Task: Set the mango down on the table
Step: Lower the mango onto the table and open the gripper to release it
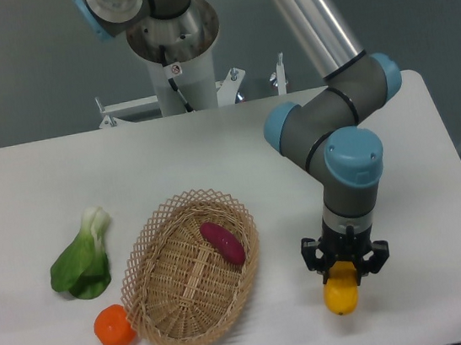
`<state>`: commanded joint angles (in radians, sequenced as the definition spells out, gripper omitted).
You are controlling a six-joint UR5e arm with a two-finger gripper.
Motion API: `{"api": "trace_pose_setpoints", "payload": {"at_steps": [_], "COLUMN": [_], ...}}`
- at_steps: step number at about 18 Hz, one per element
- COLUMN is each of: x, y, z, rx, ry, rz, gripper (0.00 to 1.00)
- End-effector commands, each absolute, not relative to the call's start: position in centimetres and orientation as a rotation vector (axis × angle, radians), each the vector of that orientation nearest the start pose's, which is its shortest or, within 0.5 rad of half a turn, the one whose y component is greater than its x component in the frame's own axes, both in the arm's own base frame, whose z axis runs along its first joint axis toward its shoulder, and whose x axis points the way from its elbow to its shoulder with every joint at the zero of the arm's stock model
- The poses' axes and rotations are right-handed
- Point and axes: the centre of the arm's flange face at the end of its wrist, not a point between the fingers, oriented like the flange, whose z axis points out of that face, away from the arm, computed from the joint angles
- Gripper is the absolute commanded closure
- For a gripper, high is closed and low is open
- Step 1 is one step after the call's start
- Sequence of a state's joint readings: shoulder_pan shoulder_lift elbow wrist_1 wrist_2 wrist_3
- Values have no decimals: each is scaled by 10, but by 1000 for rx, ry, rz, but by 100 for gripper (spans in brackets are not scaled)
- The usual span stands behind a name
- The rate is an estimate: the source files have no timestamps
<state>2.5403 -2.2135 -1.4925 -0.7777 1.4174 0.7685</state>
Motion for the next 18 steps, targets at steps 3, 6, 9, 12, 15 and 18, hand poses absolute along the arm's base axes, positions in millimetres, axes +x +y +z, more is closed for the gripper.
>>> {"api": "trace_pose_setpoints", "payload": {"at_steps": [3, 6, 9, 12, 15, 18], "x": [-491, -489, -489, -490, -492, -493], "y": [526, 525, 525, 525, 527, 526], "z": [215, 215, 215, 218, 222, 225], "rx": [-2870, -2873, -2871, -2868, -2862, -2860], "ry": [-258, -250, -247, -246, -245, -244], "rz": [96, 94, 98, 106, 116, 120], "gripper": [64, 60, 37, 9, 0, 0]}}
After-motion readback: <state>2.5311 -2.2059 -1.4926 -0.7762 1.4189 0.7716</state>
